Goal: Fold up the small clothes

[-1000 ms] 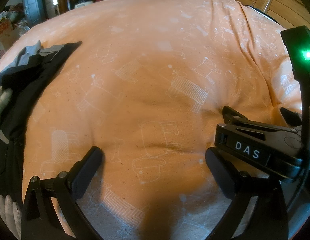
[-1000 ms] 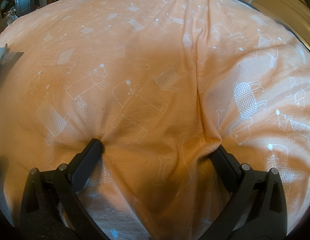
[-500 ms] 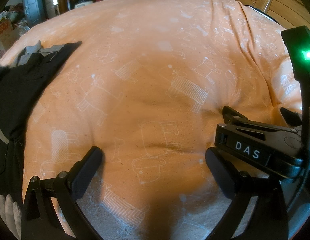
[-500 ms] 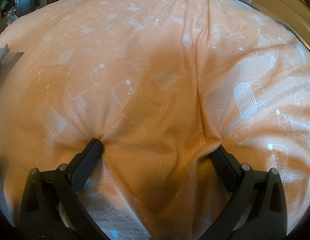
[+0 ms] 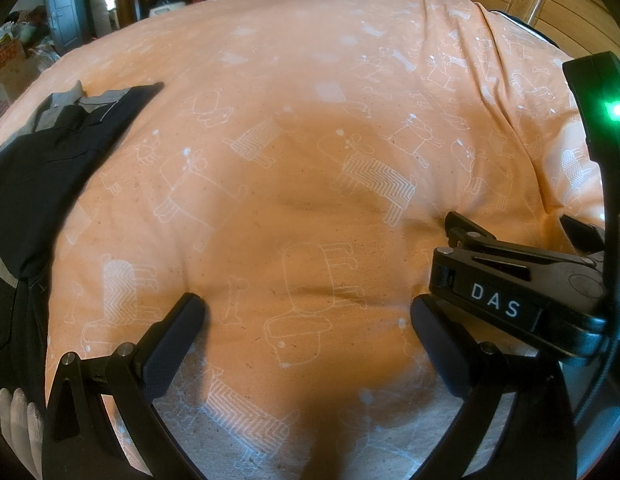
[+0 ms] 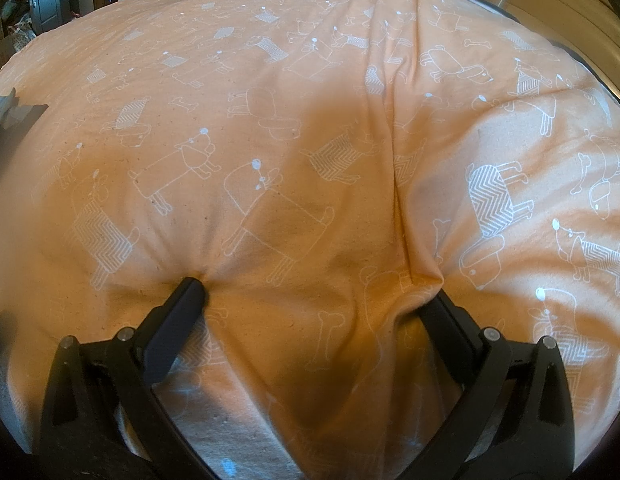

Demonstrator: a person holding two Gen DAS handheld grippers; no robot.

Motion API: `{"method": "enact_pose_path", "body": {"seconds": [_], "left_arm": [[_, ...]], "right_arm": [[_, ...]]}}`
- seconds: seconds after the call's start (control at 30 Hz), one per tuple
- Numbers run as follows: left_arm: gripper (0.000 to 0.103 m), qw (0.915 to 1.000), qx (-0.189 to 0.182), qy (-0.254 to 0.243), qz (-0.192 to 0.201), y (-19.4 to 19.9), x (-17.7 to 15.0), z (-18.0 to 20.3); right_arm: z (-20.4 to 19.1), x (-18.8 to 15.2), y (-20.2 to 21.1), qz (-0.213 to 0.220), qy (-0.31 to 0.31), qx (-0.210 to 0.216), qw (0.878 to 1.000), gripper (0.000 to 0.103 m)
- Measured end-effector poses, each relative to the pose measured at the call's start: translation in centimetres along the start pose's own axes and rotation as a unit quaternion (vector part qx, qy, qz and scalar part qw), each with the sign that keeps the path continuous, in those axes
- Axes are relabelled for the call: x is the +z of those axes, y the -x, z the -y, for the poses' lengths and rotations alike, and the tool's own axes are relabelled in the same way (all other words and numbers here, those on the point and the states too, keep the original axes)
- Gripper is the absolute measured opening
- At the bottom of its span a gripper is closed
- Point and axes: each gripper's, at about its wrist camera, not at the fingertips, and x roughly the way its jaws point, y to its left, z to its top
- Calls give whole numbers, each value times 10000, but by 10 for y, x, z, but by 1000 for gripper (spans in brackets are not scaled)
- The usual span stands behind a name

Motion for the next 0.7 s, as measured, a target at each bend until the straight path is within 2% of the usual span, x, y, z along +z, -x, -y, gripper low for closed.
{"method": "enact_pose_path", "body": {"seconds": [0.7], "left_arm": [[103, 9999, 56, -37, 110, 2, -1, 3]], "right_arm": [[0, 0, 1, 6, -24, 39, 10000, 103]]}}
